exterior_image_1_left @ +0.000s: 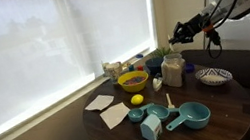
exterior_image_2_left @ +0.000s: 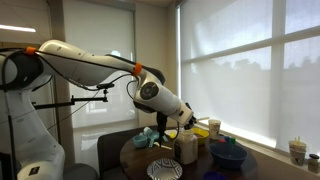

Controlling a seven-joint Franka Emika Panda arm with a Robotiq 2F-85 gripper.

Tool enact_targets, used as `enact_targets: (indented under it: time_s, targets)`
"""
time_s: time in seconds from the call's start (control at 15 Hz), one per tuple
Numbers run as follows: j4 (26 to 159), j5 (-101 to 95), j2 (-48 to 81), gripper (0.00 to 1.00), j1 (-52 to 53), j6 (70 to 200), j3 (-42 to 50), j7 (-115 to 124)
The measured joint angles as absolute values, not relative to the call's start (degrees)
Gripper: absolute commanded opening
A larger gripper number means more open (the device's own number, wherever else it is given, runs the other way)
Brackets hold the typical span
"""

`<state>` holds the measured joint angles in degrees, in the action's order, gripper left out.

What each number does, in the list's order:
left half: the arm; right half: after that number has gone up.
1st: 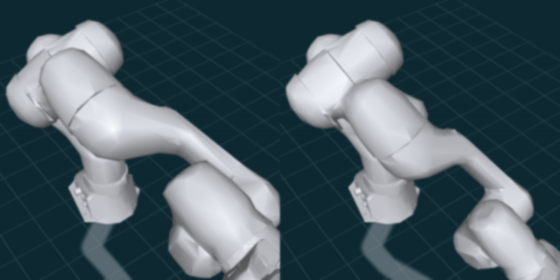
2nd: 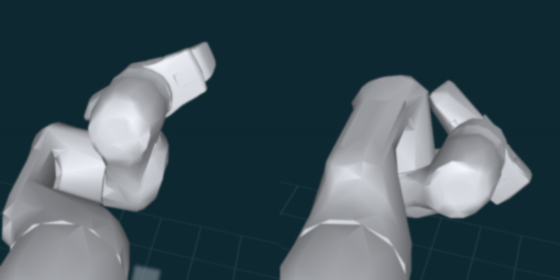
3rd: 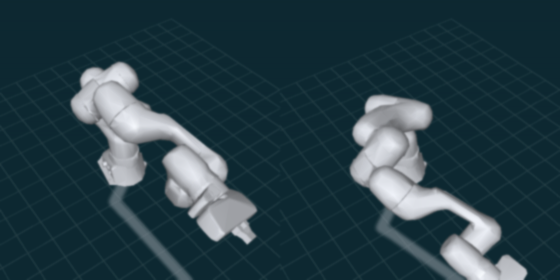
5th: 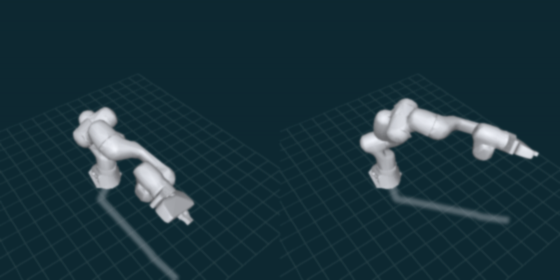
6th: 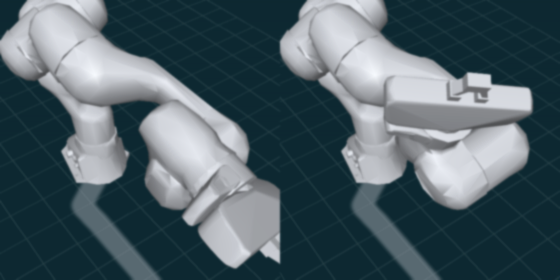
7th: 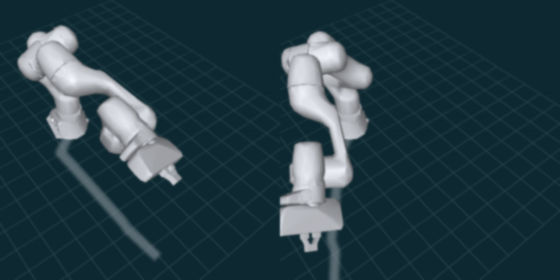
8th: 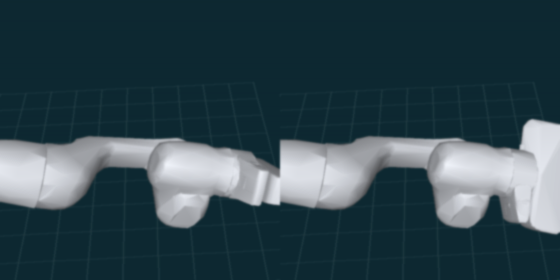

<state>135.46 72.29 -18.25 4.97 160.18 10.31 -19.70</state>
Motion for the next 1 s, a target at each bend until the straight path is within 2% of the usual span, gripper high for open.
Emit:
enact_targets:
  time_s: [0.4, 1.0]
  targets:
    - [132.0, 48.4, -19.0, 0.04, -1.9, 145.5, 5.3, 3.1]
    - [120.3, 20.9, -19.2, 0.04, -3.0, 120.0, 0.1, 23.4]
